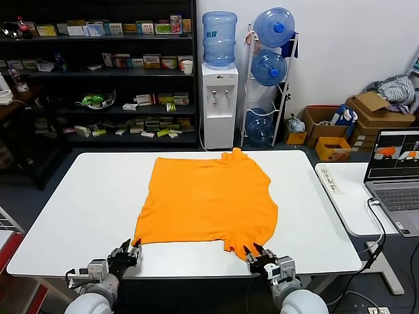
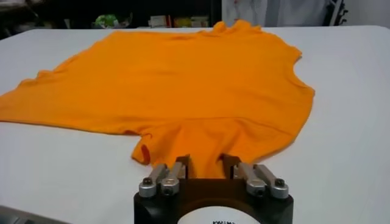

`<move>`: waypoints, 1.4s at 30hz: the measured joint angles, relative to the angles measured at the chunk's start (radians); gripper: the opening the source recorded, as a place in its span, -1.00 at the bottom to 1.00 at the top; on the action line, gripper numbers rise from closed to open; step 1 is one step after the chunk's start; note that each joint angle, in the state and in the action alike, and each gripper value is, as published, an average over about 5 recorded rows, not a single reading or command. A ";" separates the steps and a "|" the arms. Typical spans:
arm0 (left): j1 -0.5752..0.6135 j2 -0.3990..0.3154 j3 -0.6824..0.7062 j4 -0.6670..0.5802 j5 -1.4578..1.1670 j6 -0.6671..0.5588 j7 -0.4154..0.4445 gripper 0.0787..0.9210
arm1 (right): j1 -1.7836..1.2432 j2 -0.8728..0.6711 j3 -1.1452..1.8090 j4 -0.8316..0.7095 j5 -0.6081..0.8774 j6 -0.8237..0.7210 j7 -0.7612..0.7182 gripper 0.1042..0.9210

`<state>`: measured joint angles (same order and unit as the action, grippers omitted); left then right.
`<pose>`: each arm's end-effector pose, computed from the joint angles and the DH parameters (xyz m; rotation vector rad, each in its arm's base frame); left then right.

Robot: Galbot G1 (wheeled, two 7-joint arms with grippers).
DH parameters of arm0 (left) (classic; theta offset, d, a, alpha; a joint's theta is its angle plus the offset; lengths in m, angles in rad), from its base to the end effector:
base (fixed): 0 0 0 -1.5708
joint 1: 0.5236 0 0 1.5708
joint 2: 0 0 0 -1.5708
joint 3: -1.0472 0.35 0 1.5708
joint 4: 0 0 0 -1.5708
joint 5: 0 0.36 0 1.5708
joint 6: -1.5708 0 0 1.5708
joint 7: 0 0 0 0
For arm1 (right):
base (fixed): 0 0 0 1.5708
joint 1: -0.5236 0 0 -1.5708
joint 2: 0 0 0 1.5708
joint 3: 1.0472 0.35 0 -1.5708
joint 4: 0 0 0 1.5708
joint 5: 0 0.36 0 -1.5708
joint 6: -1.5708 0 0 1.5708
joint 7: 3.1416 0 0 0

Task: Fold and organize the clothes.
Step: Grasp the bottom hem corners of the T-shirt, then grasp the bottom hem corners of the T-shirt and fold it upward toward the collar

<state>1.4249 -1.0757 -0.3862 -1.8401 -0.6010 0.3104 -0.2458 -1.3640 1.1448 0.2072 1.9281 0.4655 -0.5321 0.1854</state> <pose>0.2287 0.0790 -0.3557 -0.0206 -2.6042 0.0908 0.2275 0.0030 -0.3350 0.3501 -2.4710 0.0149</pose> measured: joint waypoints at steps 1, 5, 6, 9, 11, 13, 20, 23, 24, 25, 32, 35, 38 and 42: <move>0.001 -0.001 0.001 0.000 0.000 -0.002 0.000 -0.53 | -0.003 -0.001 0.001 0.003 -0.001 0.000 0.000 -0.73; 0.007 -0.001 0.001 -0.003 0.000 -0.010 0.003 -0.80 | -0.019 -0.005 0.010 0.017 -0.002 0.004 0.000 -0.93; 0.009 -0.001 0.001 -0.005 -0.001 -0.012 0.003 -0.85 | -0.023 -0.007 0.012 0.021 -0.002 0.005 0.000 -0.94; 0.018 0.002 -0.002 -0.014 -0.007 -0.015 0.002 -0.95 | -0.038 -0.013 0.021 0.035 0.001 0.012 0.000 -0.95; 0.028 0.007 -0.006 -0.026 -0.014 -0.015 -0.002 -0.96 | -0.051 -0.019 0.027 0.048 0.004 0.018 0.002 -0.95; 0.044 0.015 -0.011 -0.045 -0.026 -0.014 -0.009 -0.96 | -0.069 -0.029 0.035 0.066 0.009 0.024 0.005 -0.95; 0.136 0.062 -0.038 -0.161 -0.090 -0.002 -0.054 -0.96 | -0.175 -0.095 0.078 0.161 0.035 0.051 0.025 -0.95; 0.188 0.077 -0.048 -0.224 -0.115 0.006 -0.080 -0.96 | -0.231 -0.127 0.099 0.207 0.042 0.063 0.036 -0.95; 0.205 0.080 -0.050 -0.243 -0.120 0.008 -0.089 -0.96 | -0.248 -0.136 0.105 0.221 0.043 0.067 0.040 -0.95; 0.222 0.082 -0.051 -0.262 -0.126 0.010 -0.097 -0.96 | -0.265 -0.144 0.110 0.234 0.044 0.071 0.043 -0.95; 0.286 0.084 -0.049 -0.338 -0.149 0.007 -0.128 -0.96 | -0.317 -0.166 0.122 0.275 0.046 0.111 0.058 -0.95; 0.273 0.078 -0.045 -0.338 -0.160 -0.001 -0.127 -0.96 | -0.292 -0.158 0.118 0.263 0.046 0.135 0.063 -0.95; 0.230 0.071 -0.037 -0.314 -0.171 -0.008 -0.120 -0.96 | -0.239 -0.145 0.108 0.234 0.051 0.151 0.072 -0.95; 0.137 0.070 -0.021 -0.256 -0.182 -0.012 -0.104 -0.96 | -0.140 -0.137 0.087 0.179 0.069 0.158 0.087 -0.95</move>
<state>1.5620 -1.0061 -0.4077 -2.0961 -0.7829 0.2981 -0.3503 -1.5041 1.0079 0.2940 2.1076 0.5344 -0.3743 0.2724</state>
